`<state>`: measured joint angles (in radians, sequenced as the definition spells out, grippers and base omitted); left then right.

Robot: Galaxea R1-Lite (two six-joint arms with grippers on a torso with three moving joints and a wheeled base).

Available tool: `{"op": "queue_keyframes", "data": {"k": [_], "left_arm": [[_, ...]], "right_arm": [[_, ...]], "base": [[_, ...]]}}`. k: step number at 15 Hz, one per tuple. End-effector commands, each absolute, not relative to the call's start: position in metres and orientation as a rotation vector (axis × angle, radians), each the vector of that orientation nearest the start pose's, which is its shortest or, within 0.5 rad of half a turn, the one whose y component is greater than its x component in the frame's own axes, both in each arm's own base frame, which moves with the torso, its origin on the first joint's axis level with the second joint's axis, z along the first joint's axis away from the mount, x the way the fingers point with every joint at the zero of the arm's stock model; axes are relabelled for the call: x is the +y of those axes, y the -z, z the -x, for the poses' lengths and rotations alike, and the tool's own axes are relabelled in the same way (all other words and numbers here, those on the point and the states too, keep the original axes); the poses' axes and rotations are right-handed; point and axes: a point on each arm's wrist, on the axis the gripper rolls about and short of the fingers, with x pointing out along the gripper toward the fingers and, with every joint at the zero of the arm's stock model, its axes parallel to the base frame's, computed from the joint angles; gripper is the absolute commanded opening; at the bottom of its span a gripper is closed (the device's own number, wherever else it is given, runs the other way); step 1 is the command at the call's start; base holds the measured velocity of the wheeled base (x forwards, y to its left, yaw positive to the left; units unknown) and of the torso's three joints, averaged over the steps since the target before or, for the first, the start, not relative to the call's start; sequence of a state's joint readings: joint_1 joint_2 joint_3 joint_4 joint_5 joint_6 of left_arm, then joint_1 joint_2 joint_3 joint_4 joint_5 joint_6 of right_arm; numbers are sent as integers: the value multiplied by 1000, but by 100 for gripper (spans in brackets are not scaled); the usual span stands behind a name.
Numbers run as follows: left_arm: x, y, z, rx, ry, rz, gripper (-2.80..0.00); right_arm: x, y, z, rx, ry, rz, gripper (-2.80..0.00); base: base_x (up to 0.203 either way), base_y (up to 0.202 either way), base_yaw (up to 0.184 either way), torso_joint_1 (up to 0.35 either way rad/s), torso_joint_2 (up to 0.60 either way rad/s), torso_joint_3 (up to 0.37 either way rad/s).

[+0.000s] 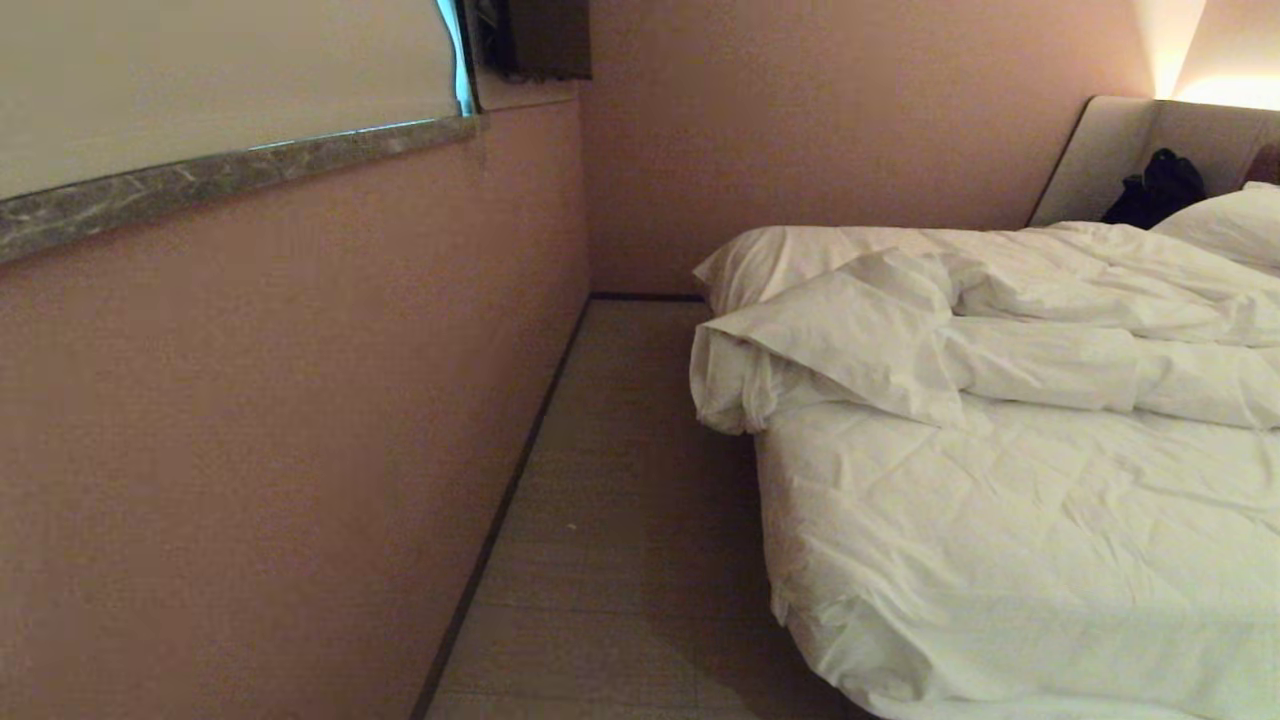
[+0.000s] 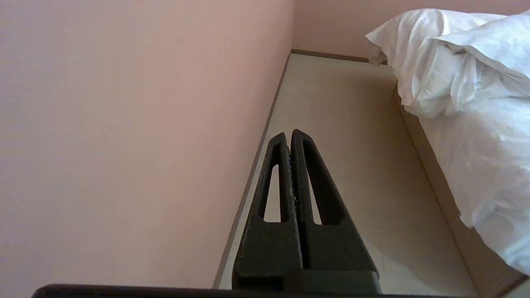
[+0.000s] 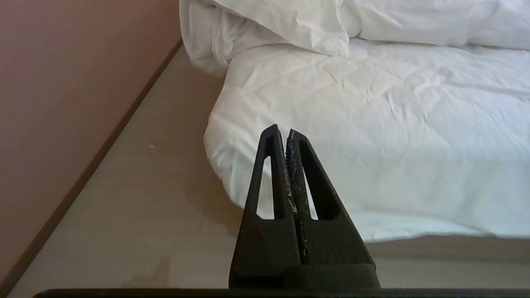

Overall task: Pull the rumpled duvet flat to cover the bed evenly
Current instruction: Hold the folded corner of the quilt

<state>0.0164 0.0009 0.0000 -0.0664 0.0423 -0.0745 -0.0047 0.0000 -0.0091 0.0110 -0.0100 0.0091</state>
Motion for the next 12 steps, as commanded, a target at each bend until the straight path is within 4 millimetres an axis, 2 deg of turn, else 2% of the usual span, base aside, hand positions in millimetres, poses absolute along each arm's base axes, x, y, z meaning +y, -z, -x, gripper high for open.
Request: {"op": "queue_keyframes", "data": {"k": [1, 3, 12], "left_arm": [[1, -82, 23, -68, -57, 76, -280], [1, -82, 23, -68, -57, 76, -280], [1, -82, 23, -68, -57, 74, -280]], "right_arm": [[0, -77, 23, 3, 15, -8, -280], [0, -77, 23, 3, 15, -9, -280], [0, -77, 23, 5, 15, -9, -280]], "base": [[195, 0, 0, 6, -3, 7], [115, 0, 3, 12, 0, 4], [0, 0, 0, 0, 0, 0]]}}
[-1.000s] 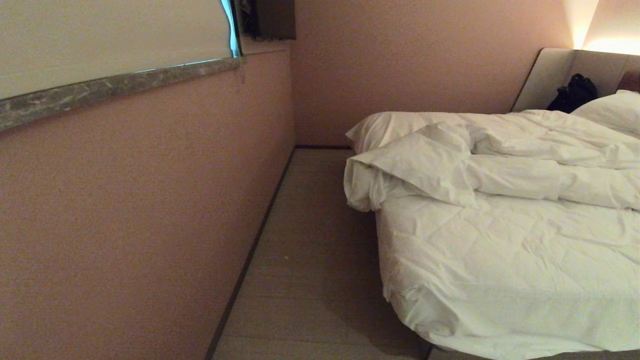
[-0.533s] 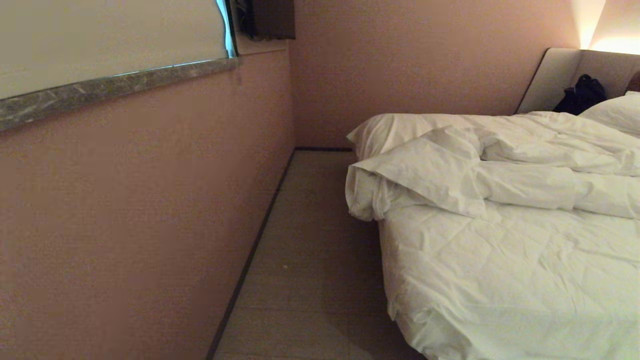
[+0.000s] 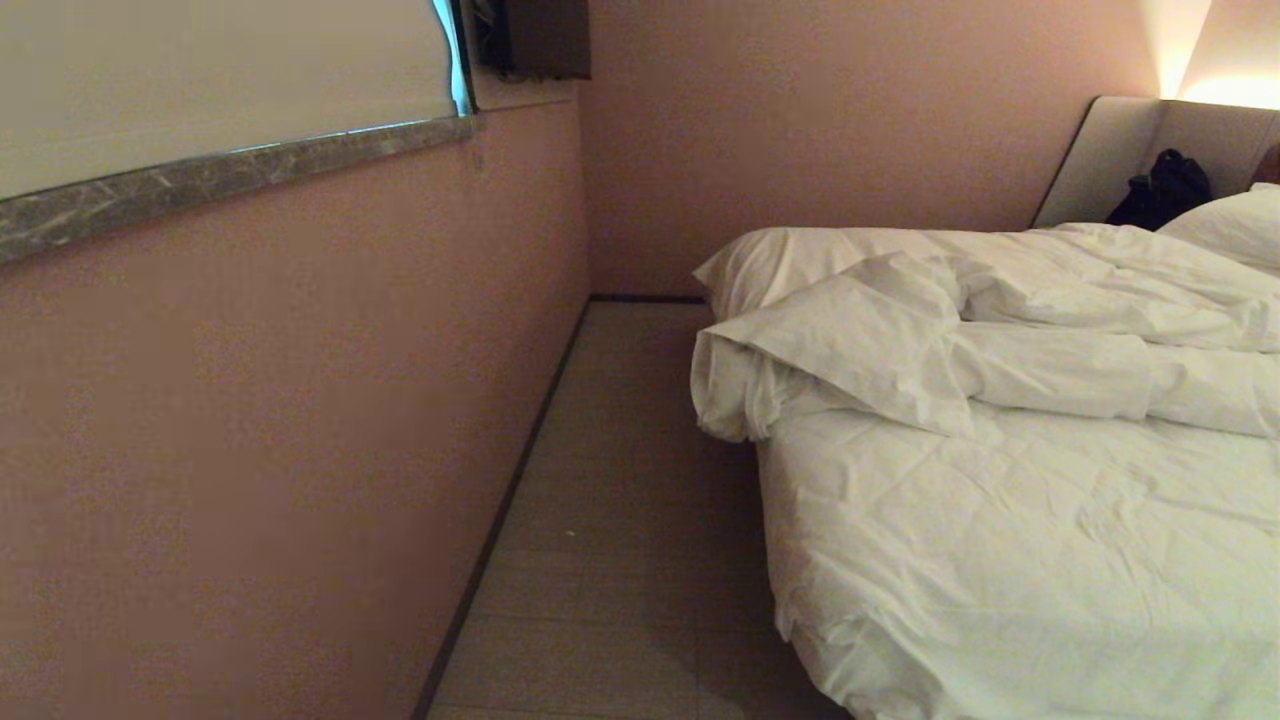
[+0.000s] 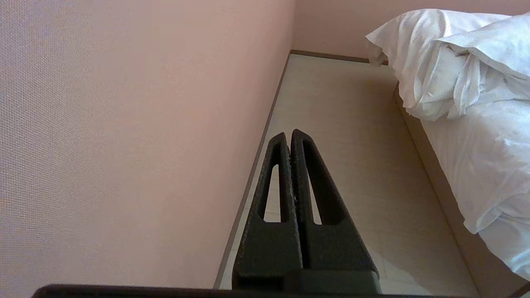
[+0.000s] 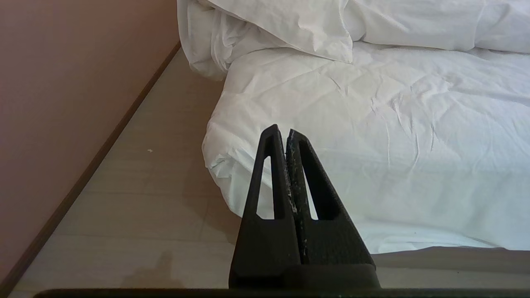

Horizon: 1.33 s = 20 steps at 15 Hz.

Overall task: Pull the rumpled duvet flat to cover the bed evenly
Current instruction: Hold the folded corner of the quilt

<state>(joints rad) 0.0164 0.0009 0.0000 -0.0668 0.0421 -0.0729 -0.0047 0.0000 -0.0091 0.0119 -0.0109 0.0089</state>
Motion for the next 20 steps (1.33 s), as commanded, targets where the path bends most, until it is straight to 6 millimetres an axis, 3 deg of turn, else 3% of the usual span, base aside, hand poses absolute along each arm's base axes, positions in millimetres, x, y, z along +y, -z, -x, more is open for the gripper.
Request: {"op": "queue_keyframes", "data": {"k": [1, 20], "left_arm": [[1, -82, 23, -68, -57, 74, -280], [1, -82, 23, -68, -57, 76, -280]], "right_arm": [[0, -77, 23, 5, 15, -9, -280], [0, -77, 23, 5, 15, -9, -280]], "base": [[0, 0, 0, 0, 0, 0], [1, -14, 0, 0, 0, 0]]}}
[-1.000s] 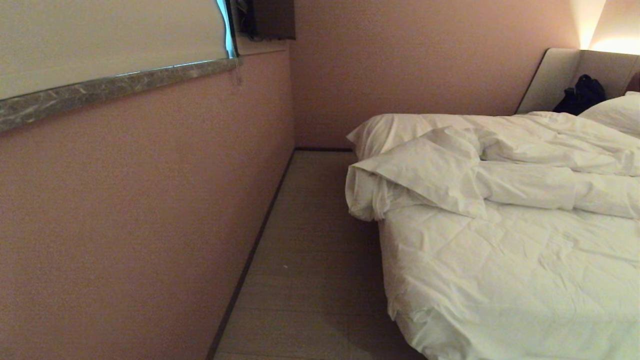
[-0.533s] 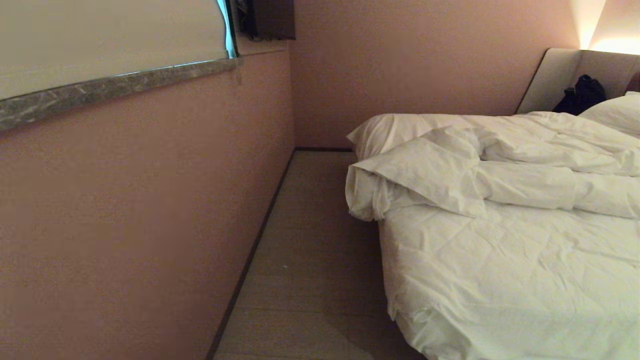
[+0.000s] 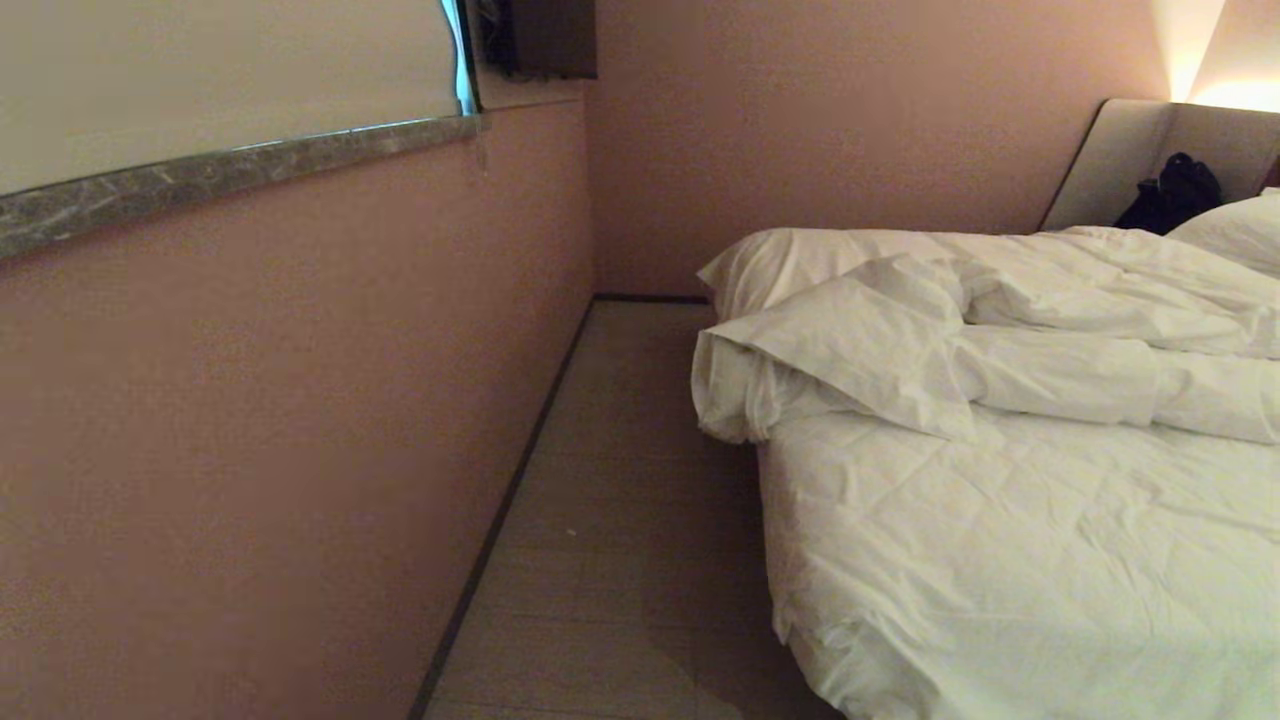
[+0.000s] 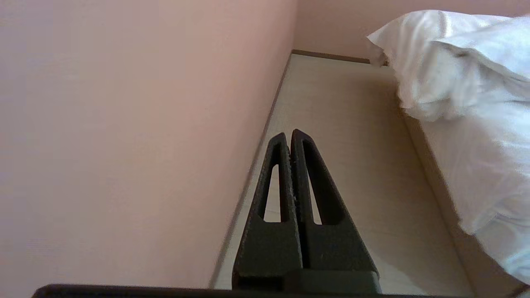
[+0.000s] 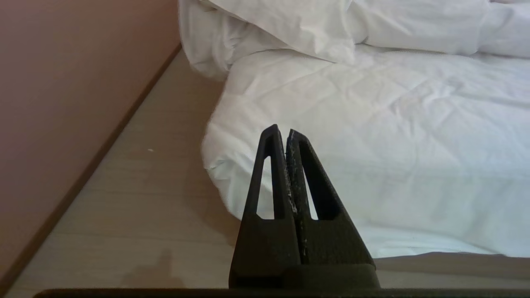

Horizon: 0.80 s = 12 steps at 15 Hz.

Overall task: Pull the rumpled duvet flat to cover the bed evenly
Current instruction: Hold the folded corner of the quilt

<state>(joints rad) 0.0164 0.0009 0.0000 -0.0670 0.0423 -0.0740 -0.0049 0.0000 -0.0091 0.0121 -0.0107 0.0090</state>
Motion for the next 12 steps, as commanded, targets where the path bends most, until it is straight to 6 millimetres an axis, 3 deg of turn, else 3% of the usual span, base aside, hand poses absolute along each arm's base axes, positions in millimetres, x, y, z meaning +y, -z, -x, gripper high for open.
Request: {"op": "queue_keyframes", "data": {"k": [1, 12], "left_arm": [[1, -82, 23, -68, -57, 76, -280], [1, -82, 23, -68, -57, 76, -280]], "right_arm": [[0, -77, 23, 5, 15, -9, -280], [0, -77, 23, 5, 15, -8, -280]], "base": [[1, -180, -1, 2, -2, -2], [0, -194, 0, 2, 3, 2]]}}
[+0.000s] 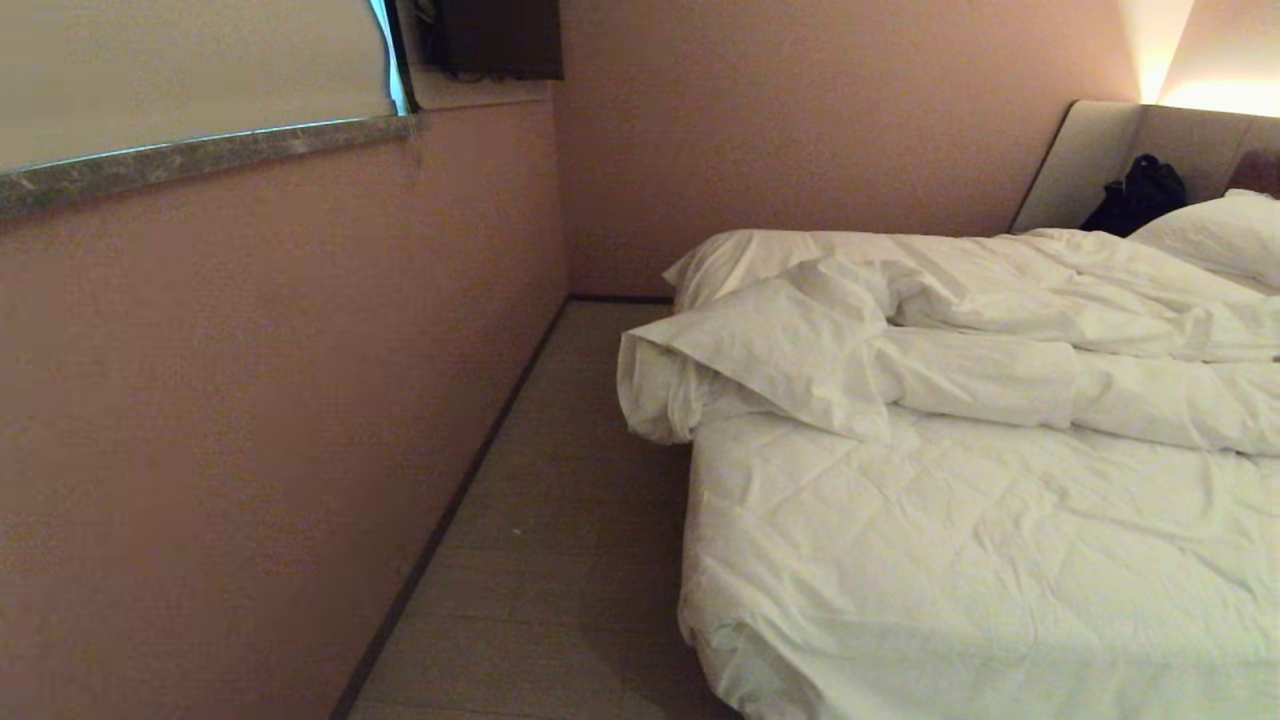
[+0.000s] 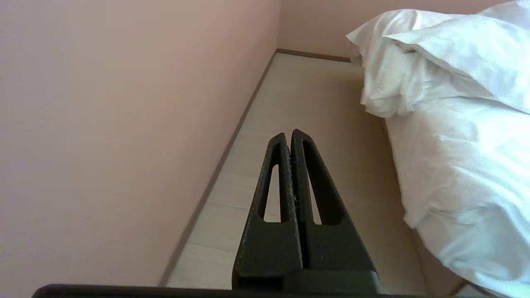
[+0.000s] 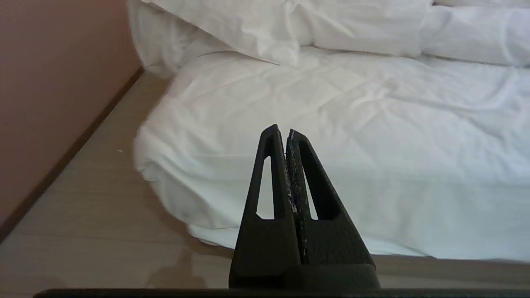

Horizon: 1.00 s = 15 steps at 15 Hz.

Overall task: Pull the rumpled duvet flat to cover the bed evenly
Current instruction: Hold the folded corner of the quilt

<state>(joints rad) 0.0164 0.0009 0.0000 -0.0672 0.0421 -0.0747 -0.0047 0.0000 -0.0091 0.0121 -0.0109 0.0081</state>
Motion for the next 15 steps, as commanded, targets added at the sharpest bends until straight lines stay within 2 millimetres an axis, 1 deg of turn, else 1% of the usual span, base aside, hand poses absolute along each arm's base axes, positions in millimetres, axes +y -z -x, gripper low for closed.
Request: {"op": "queue_keyframes", "data": {"k": [1, 15], "left_arm": [[1, -82, 23, -68, -57, 76, -280], [1, -82, 23, -68, -57, 76, -280]], "right_arm": [[0, -77, 23, 5, 15, -8, -280], [0, -77, 23, 5, 15, -8, -280]], "base": [[0, -192, -1, 0, -3, 0], [0, -192, 0, 2, 2, 0]]}}
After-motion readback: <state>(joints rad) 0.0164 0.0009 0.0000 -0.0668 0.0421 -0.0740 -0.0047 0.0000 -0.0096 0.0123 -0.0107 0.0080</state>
